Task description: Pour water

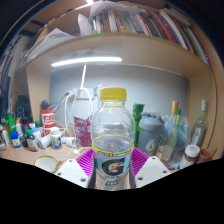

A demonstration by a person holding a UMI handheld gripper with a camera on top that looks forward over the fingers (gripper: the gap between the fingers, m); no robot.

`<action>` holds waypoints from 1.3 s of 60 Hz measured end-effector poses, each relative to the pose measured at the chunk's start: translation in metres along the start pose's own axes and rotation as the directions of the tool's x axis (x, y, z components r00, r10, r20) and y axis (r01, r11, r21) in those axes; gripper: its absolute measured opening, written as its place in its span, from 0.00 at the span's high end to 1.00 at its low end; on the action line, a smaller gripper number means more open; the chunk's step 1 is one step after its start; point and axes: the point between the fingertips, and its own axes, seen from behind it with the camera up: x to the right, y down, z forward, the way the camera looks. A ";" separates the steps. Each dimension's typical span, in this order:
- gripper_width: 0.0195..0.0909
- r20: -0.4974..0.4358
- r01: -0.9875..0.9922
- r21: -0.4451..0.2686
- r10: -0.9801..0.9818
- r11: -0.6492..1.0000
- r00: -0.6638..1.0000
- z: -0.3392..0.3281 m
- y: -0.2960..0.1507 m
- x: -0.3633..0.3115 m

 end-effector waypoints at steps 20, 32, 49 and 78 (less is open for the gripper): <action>0.61 0.076 -0.034 0.020 0.033 0.999 0.997 0.017 0.031 -0.016; 0.61 0.063 -0.046 0.056 0.043 0.997 0.997 0.015 0.033 -0.013; 0.19 0.100 0.009 -0.021 -0.007 1.000 0.995 0.000 0.034 -0.017; 0.08 0.085 -0.057 -0.071 0.063 0.996 0.994 -0.173 0.035 -0.005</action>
